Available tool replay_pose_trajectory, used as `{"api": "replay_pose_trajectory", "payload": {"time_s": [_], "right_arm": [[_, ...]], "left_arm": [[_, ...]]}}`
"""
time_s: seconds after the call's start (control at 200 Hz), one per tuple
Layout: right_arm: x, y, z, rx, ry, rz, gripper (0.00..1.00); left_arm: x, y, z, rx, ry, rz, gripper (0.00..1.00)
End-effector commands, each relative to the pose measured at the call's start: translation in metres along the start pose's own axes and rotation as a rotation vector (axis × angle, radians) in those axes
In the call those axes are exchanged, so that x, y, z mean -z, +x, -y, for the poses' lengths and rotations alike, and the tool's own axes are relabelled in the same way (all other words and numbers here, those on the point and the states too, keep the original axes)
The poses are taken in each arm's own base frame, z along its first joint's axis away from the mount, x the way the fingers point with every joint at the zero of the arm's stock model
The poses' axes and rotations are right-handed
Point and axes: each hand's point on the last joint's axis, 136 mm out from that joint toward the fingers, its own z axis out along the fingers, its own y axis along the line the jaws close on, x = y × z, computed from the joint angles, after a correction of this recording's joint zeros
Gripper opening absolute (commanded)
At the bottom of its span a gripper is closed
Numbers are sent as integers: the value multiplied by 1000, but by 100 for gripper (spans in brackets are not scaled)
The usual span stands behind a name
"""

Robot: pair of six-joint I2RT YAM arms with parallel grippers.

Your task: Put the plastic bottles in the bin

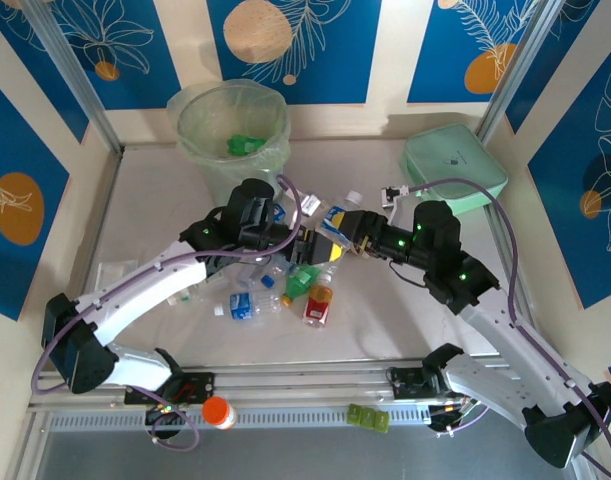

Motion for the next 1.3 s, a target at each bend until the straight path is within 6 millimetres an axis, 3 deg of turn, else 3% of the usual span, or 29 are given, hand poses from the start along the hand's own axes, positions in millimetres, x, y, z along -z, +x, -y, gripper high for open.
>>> {"api": "replay_pose_trajectory", "payload": {"time_s": [0.0, 0.075, 0.19, 0.295, 0.525, 0.655, 0.74, 0.855, 1.0, 1.12, 1.295], "right_arm": [[6, -4, -5, 16, -4, 19, 79], [10, -6, -4, 18, 22, 27, 100], [21, -13, -10, 47, 38, 50, 99], [38, -24, -17, 82, 50, 97, 99], [69, -41, -16, 110, 89, 192, 100], [69, -41, 0, 71, 128, 193, 99], [65, -39, 15, 16, 160, 183, 98], [58, -36, 29, -34, 189, 154, 98], [49, -27, 47, -86, 205, 125, 98], [43, -16, 62, -139, 225, 95, 98], [42, -5, 83, -171, 295, 81, 97]], "left_arm": [[6, -9, 20, -80, 20, 14, 53], [9, -14, 23, -85, 17, 23, 53], [17, -24, 21, -94, -15, 47, 53], [32, -44, 6, -75, -110, 103, 52], [95, -113, -58, 94, -510, 323, 47], [139, -152, -94, 230, -704, 453, 45], [160, -173, -113, 304, -752, 526, 38], [182, -196, -143, 417, -783, 616, 39], [203, -222, -178, 505, -820, 701, 40], [212, -228, -211, 612, -861, 732, 40], [199, -227, -258, 746, -812, 726, 38]]}}
